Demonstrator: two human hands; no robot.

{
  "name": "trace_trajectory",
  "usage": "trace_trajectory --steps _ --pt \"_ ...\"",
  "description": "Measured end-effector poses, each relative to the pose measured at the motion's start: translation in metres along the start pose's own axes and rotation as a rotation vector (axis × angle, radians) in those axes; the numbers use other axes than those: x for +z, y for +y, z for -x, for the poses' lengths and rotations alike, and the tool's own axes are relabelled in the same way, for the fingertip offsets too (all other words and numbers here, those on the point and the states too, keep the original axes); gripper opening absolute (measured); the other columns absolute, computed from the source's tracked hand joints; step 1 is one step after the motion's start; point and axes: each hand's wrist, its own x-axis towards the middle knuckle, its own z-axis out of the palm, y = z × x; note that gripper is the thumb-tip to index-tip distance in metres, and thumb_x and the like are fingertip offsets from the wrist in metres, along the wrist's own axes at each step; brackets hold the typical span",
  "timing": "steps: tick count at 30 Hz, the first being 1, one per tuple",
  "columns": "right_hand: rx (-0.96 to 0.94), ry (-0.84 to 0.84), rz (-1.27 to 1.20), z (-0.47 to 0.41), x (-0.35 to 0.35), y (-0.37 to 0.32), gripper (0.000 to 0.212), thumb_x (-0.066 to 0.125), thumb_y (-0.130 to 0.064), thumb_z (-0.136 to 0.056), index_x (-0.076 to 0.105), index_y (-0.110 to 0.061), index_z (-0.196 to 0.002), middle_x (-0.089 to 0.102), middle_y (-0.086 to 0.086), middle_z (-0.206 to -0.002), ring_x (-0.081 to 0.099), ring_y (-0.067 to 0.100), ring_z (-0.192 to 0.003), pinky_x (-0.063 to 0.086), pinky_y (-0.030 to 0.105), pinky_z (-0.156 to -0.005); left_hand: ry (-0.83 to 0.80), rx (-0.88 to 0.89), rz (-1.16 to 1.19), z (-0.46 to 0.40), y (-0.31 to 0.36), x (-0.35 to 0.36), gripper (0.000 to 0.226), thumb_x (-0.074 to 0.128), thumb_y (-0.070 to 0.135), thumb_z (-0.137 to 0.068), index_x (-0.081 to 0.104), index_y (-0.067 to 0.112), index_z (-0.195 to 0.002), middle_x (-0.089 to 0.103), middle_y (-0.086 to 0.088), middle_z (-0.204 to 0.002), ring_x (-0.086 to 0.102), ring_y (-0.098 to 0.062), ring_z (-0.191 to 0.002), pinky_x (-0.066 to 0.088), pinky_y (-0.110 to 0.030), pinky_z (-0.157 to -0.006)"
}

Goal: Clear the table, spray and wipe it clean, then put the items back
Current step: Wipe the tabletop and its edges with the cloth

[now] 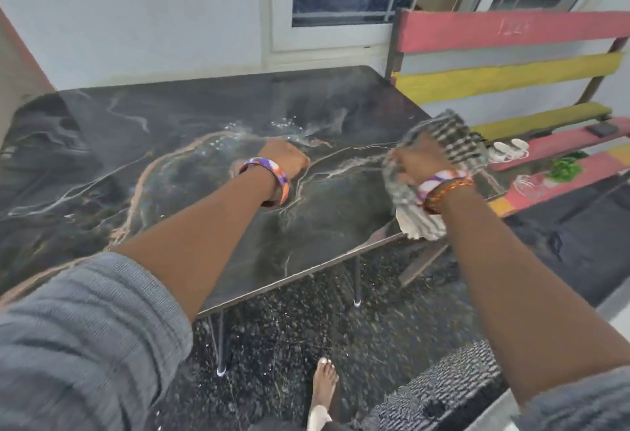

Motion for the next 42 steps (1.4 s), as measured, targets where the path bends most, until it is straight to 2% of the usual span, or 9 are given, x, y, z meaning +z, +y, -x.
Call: trace_trajectory --steps 4,7,12,17,24,30,34,39,42 --pt "-0.126 -0.07 0.593 -0.037 0.039 0.036 0.04 0.046 -0.014 -0.089 0.051 -0.008 -0.128 0.053 0.022 -0.131 0.051 0.038 -0.12 0.042 0.043 -0.103 0.144 0.071 -0.17 -0.043 0.003 0.012 0.027 0.051 0.011 -0.086 0.067 -0.008 -0.098 0.067 -0.025 -0.097 0.063 -0.034 -0.091 0.052 -0.035 -0.082" --pt "-0.171 -0.008 0.947 -0.055 0.049 0.064 0.051 0.037 -0.034 -0.094 0.031 -0.021 -0.143 0.028 0.016 -0.15 0.023 0.039 -0.137 0.02 0.045 -0.112 0.195 0.072 -0.253 -0.081 0.007 0.01 0.023 0.053 0.009 -0.085 0.072 0.002 -0.095 0.07 -0.019 -0.103 0.063 -0.033 -0.103 0.047 -0.029 -0.082" --pt "-0.06 -0.078 0.978 -0.14 0.064 0.054 0.058 0.019 -0.047 -0.095 0.003 -0.031 -0.149 -0.004 0.005 -0.159 -0.008 0.03 -0.146 -0.009 0.058 -0.113 0.358 0.069 -0.381 -0.144 -0.003 -0.005 0.026 0.054 0.006 -0.081 0.073 0.01 -0.099 0.068 -0.018 -0.114 0.058 -0.034 -0.112 0.043 -0.033 -0.097" --pt "-0.077 -0.114 0.942 -0.225 0.101 0.017 0.057 0.017 -0.047 -0.096 0.002 -0.031 -0.149 -0.005 0.002 -0.159 -0.007 0.03 -0.146 -0.004 0.056 -0.116 0.451 0.068 -0.458 -0.183 -0.028 -0.033 0.027 0.054 0.007 -0.082 0.07 0.007 -0.104 0.06 -0.021 -0.123 0.051 -0.037 -0.119 0.038 -0.035 -0.105" --pt "-0.46 -0.263 0.892 -0.243 0.191 -0.035 0.051 0.022 -0.029 -0.1 0.014 -0.02 -0.149 0.011 0.003 -0.159 0.009 0.026 -0.147 0.008 0.048 -0.118 0.587 -0.019 -0.481 -0.183 -0.066 -0.082 0.026 0.056 0.002 -0.082 0.071 0.002 -0.103 0.057 -0.024 -0.127 0.049 -0.033 -0.125 0.036 -0.032 -0.106" --pt "-0.668 -0.436 0.688 -0.151 0.254 -0.062 0.048 0.036 -0.007 -0.093 0.043 -0.025 -0.137 0.052 0.013 -0.137 0.051 0.036 -0.121 0.042 0.041 -0.097 0.679 -0.109 -0.482 -0.155 -0.086 -0.121 0.025 0.057 0.002 -0.083 0.071 0.001 -0.104 0.054 -0.024 -0.129 0.05 -0.035 -0.123 0.036 -0.035 -0.105" --pt "-0.744 -0.604 0.54 -0.069 0.283 -0.072 0.041 0.041 -0.01 -0.092 0.052 -0.023 -0.129 0.061 0.017 -0.124 0.055 0.039 -0.112 0.046 0.04 -0.09 0.713 -0.131 -0.492 -0.132 -0.087 -0.15 0.026 0.057 0.003 -0.083 0.071 0.002 -0.105 0.059 -0.025 -0.124 0.051 -0.038 -0.121 0.036 -0.037 -0.105" --pt "-0.202 -0.777 -0.243 -0.035 0.285 -0.078 0.032 0.043 -0.014 -0.096 0.06 -0.002 -0.119 0.064 0.019 -0.116 0.056 0.02 -0.101 0.043 0.013 -0.079 0.696 -0.174 -0.43 -0.107 -0.072 -0.174 0.027 0.052 0.014 -0.091 0.07 0.002 -0.107 0.066 -0.024 -0.115 0.056 -0.037 -0.114 0.042 -0.035 -0.098" --pt "0.162 -0.77 -0.702 -0.055 0.253 -0.075 0.033 0.052 -0.027 -0.09 0.067 -0.001 -0.102 0.07 0.019 -0.102 0.064 0.022 -0.091 0.052 0.028 -0.085 0.656 -0.163 -0.381 -0.102 -0.06 -0.172 0.031 0.048 0.016 -0.093 0.068 0.001 -0.111 0.065 -0.023 -0.118 0.056 -0.034 -0.116 0.041 -0.032 -0.095"
